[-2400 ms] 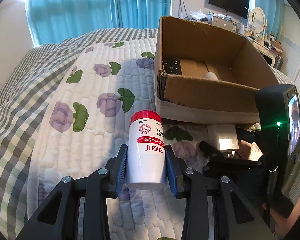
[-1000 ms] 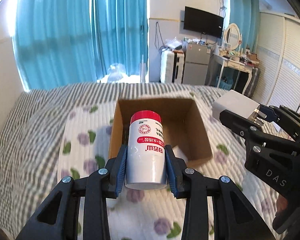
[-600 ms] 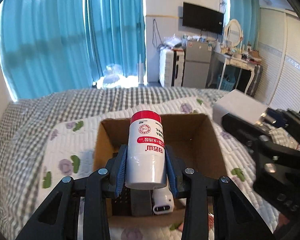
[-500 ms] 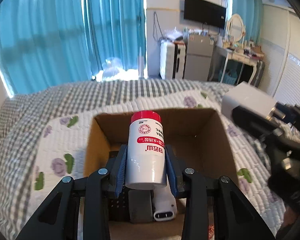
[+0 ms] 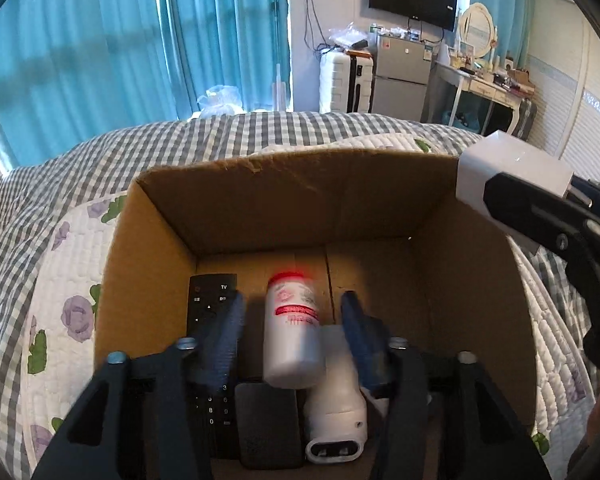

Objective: Organize rigid objects
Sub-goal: 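Lower pill bottle into box with left tool while right tool drops charger in, then withdraw both open tools from the box toward the remaining items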

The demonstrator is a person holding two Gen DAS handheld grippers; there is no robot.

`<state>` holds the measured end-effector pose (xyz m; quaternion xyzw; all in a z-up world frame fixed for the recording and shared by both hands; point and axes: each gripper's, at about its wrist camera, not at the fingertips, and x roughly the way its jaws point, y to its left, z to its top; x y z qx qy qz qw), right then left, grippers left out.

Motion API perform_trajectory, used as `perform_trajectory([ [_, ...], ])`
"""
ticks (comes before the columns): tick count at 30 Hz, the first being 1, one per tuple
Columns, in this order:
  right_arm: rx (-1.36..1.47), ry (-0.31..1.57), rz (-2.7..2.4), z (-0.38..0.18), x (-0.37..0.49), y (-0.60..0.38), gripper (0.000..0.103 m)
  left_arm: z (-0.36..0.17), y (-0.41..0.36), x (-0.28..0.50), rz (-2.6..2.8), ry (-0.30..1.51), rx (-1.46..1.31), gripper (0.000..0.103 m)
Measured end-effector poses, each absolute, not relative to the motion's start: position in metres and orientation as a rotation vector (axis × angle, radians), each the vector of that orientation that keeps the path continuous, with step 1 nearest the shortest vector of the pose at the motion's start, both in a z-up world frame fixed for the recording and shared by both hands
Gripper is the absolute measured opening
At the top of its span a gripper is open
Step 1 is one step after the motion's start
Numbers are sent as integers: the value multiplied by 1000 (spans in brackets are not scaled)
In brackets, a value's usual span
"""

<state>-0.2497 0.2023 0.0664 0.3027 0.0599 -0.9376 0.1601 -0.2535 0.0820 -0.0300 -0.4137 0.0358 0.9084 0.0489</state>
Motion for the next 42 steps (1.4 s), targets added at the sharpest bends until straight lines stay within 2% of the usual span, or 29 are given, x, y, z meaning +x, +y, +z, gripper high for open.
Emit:
perform_trajectory([
  [14, 902, 191, -2680, 81, -232, 182, 52, 19, 32, -222, 2851, 88, -1171, 56],
  [26, 1099, 193, -2684, 26, -283, 156, 53, 14, 4, -221, 2870, 73, -1157, 56],
  [29, 1062, 172, -2704, 35, -275, 160, 75, 20, 4, -213, 2877, 80, -1151, 56],
  [35, 994, 227, -2738, 83, -237, 171, 75, 52, 9, -181, 2879, 47, -1106, 56],
  [37, 975, 270, -2750, 105, -216, 176, 75, 69, 13, -163, 2870, 36, -1088, 58],
  [39, 964, 299, -2768, 125, -195, 180, 75, 83, 15, -145, 2881, 40, -1068, 72],
  [41, 942, 312, -2792, 147, -170, 187, 75, 96, 15, -129, 2894, 55, -1060, 78],
  [42, 938, 316, -2796, 156, -161, 188, 75, 104, 14, -121, 2901, 67, -1072, 78],
])
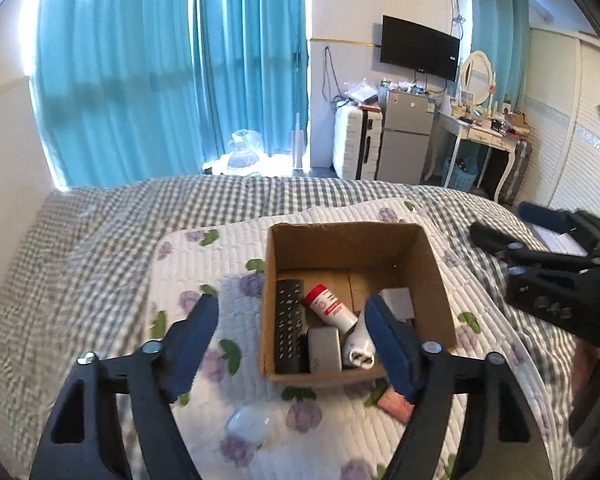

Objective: Organize rigid objects
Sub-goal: 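Withdraw both open tools from the box toward the remaining items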

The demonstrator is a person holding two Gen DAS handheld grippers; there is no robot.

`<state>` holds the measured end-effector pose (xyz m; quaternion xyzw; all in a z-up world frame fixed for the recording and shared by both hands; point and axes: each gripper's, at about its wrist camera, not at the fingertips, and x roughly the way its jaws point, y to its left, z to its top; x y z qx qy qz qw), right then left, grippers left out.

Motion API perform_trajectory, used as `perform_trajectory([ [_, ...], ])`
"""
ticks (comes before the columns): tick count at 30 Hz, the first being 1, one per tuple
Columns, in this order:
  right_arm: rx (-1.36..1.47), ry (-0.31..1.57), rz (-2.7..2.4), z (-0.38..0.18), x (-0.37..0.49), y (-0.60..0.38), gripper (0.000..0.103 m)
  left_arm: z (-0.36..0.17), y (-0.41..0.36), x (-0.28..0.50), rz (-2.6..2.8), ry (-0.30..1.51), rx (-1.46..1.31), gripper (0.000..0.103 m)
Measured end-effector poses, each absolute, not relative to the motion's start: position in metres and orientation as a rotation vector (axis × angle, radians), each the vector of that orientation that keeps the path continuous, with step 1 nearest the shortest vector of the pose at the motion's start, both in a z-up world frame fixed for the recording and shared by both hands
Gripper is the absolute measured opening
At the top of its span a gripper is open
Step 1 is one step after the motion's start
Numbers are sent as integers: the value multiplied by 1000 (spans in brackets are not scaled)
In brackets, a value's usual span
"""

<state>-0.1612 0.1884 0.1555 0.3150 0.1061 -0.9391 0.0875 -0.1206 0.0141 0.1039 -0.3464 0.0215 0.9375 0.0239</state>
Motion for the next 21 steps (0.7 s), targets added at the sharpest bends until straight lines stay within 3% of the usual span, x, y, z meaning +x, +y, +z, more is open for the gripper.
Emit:
perform_trajectory([
  [3, 923, 328, -2803, 182, -132, 191, 76, 120, 8, -100, 2920, 68, -1080, 82],
  [6, 900, 346, -2803, 198, -104, 194, 83, 130, -1, -78, 2947, 64, -1045, 97],
  [10, 890, 361, -2784, 198, -74, 190, 87, 126, -10, -54, 2961, 90, -1017, 100],
  [15, 935, 335, -2744, 165, -52, 187, 95, 97, -21, -36, 2941, 83, -1035, 100],
  [21, 1047, 331, -2688, 95, -59, 186, 95, 48, -19, -34, 2940, 94, -1053, 100],
])
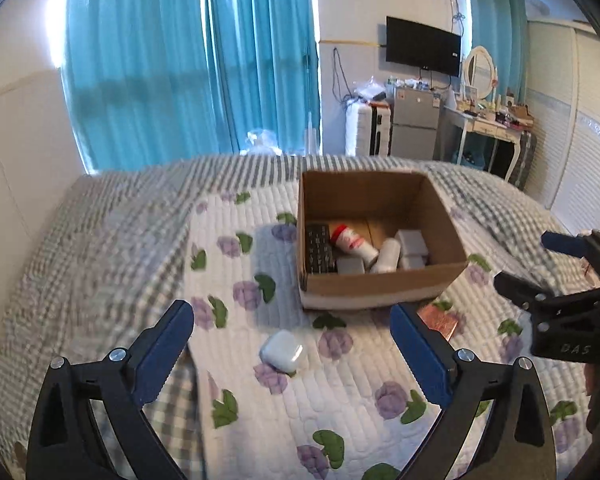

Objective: Organize rigid objects
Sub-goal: 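Withdraw both open tools from the box toward the remaining items, then grasp the white earbud case with left tool while right tool grasps pink card case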

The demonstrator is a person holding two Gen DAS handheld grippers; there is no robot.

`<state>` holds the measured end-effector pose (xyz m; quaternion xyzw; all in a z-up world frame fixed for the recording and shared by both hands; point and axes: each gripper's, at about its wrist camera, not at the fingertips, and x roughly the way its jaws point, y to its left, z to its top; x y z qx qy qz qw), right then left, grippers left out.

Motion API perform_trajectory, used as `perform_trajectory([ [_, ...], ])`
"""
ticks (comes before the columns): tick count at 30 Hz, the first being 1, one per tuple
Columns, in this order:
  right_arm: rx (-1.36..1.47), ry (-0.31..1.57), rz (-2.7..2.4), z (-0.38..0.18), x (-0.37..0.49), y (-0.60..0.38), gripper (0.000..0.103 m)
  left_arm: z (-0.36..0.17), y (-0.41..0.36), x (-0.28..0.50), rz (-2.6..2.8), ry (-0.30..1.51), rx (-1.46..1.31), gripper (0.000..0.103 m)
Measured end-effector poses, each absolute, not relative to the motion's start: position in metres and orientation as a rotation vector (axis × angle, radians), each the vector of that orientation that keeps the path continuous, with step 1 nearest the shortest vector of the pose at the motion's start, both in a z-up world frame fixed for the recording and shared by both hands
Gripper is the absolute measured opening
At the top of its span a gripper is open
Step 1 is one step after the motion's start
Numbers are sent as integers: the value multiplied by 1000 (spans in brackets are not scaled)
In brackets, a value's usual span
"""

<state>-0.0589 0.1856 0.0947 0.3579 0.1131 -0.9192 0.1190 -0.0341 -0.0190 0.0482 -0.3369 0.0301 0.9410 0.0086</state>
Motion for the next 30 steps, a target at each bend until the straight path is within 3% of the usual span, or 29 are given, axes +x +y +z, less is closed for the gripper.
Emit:
perform_trajectory([
  [16, 1366, 281, -2585, -45, -123, 210, 95, -80, -30, -96, 2825, 109, -1349, 100],
  [21, 1356, 299, -2590, -43, -119, 209, 95, -81, -37, -101, 2836, 15, -1347, 99],
  [30, 1355, 267, -2584, -45, -113, 208, 95, -99, -13, -114, 2814, 226, -1363, 90],
])
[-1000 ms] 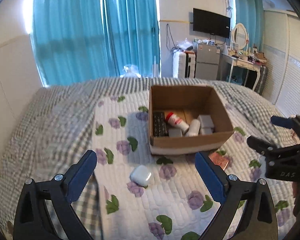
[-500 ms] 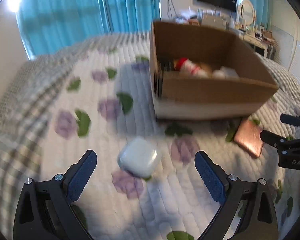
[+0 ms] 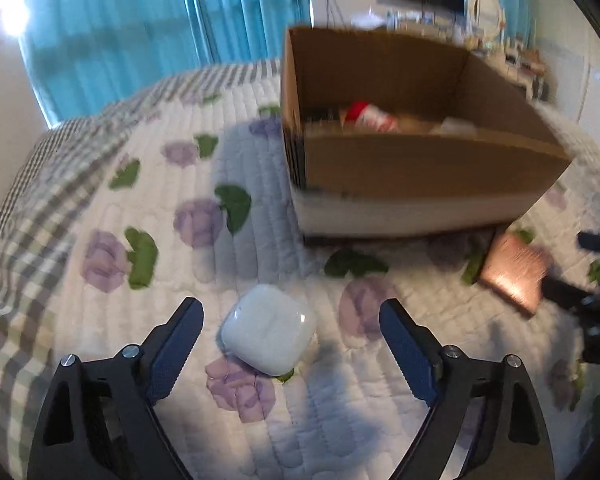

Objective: Organize rigid objects
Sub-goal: 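Grasp the white earbud case with left tool while right tool grasps pink card case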

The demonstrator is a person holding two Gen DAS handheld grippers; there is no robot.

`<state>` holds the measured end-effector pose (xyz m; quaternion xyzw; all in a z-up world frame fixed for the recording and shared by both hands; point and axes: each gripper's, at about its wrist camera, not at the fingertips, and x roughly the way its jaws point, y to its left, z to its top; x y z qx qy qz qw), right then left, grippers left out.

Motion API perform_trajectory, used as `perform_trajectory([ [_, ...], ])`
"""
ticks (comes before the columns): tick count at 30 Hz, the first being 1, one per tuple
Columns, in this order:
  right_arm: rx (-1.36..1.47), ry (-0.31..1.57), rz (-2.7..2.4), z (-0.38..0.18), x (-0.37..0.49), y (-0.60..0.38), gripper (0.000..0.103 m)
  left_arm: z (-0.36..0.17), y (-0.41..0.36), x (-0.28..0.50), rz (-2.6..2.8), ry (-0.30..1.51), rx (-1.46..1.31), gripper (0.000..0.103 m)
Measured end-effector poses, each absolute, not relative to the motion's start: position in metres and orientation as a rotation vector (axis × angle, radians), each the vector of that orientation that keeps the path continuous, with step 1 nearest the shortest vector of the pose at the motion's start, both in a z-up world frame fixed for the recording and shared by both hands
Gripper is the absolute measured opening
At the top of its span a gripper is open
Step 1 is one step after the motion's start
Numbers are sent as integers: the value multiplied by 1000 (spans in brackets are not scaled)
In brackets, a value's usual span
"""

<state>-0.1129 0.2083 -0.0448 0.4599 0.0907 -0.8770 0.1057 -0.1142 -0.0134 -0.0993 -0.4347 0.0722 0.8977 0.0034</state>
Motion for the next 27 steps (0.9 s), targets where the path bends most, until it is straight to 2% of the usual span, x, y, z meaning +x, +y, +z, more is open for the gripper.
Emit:
perform_trajectory([
  [1, 1357, 266, -2583, -45, -114, 209, 95, -106, -13, -119, 2807, 246, -1411, 87],
  [3, 1362, 265, -2580, -46, -114, 208, 95, -119, -14, -126, 2783, 264, -1498, 63],
  [5, 1362, 267, -2580, -47, -114, 208, 95, -125, -12, -129, 2753, 265, -1522, 58],
  [10, 1354, 294, -2582, -48, -112, 205, 95, -121, -5, -122, 2753, 316, -1489, 57],
  [17, 1290, 410, -2602, -47, -105, 193, 95, -96, -4, -96, 2797, 196, -1406, 57],
  [23, 1283, 680, -2543, -69, -105, 163, 94, -93, -3, -93, 2829, 165, -1420, 57],
  [24, 1287, 730, -2538, -74, -108, 160, 89, -94, -4, -94, 2829, 155, -1426, 57],
  [27, 1286, 853, -2525, -88, -115, 151, 86, -93, -8, -97, 2830, 118, -1435, 57],
])
